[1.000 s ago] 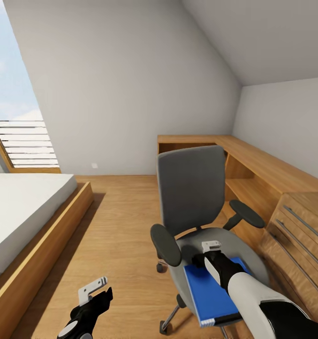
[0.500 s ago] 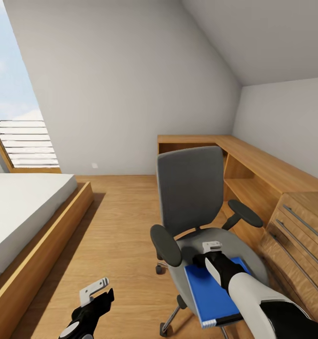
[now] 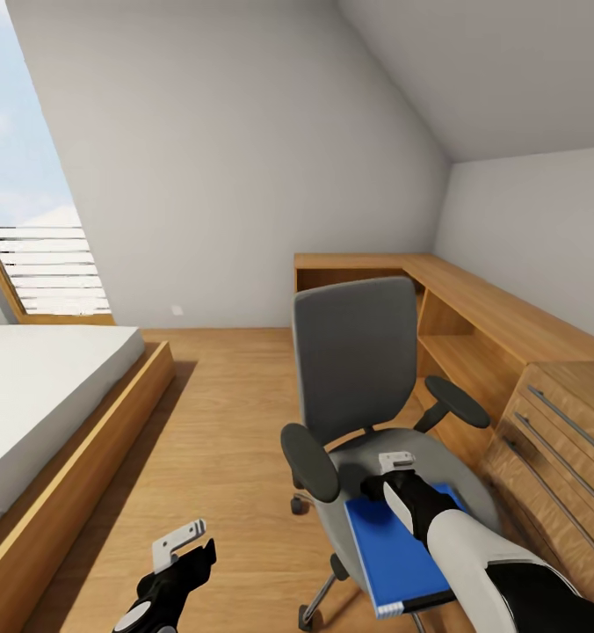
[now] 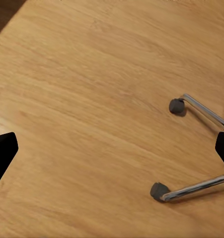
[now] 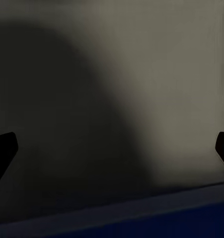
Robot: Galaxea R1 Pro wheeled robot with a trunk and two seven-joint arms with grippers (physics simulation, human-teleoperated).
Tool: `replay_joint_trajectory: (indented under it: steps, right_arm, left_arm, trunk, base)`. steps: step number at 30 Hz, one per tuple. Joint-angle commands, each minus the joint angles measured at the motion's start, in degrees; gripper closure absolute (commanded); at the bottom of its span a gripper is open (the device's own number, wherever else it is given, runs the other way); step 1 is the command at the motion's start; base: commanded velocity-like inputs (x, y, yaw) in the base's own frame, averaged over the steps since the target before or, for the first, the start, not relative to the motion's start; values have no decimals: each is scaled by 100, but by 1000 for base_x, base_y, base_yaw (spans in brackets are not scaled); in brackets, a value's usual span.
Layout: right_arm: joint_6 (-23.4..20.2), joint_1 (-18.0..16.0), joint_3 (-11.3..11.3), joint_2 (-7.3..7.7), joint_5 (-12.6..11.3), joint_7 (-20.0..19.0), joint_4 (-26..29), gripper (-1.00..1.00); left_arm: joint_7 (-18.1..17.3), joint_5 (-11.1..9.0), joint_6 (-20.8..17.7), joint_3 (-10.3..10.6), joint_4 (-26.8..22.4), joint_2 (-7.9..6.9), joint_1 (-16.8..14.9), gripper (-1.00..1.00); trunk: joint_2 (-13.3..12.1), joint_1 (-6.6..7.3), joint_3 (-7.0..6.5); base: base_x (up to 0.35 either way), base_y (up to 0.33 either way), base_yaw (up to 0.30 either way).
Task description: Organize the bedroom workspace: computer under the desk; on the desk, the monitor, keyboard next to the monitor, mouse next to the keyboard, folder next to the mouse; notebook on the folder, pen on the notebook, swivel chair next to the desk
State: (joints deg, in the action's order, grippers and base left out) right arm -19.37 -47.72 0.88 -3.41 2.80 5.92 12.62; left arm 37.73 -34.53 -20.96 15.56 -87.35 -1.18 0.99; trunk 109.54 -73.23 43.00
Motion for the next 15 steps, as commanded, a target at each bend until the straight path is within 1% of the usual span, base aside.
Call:
replay_joint_trajectory:
  steps: [1, 4, 15]
  right_arm:
    - [-40, 0, 9, -1, 28, 13, 11, -100]
    - [-40, 0, 9, -1, 28, 14, 12, -100]
    - [-40, 0, 2, -1, 24, 14, 11, -100]
  left_arm:
    - [42, -36, -12, 12, -10, -5, -2, -100]
    - [42, -36, -13, 15, -10, -5, -2, -100]
    - [42, -43, -15, 17, -4, -5, -2, -100]
  trunk:
    - [-39, 23, -14]
    - [-160, 89, -68]
    - [-160, 89, -68]
  base:
    - [0, 0, 0]
    - [0, 0, 0]
    - [0, 0, 0]
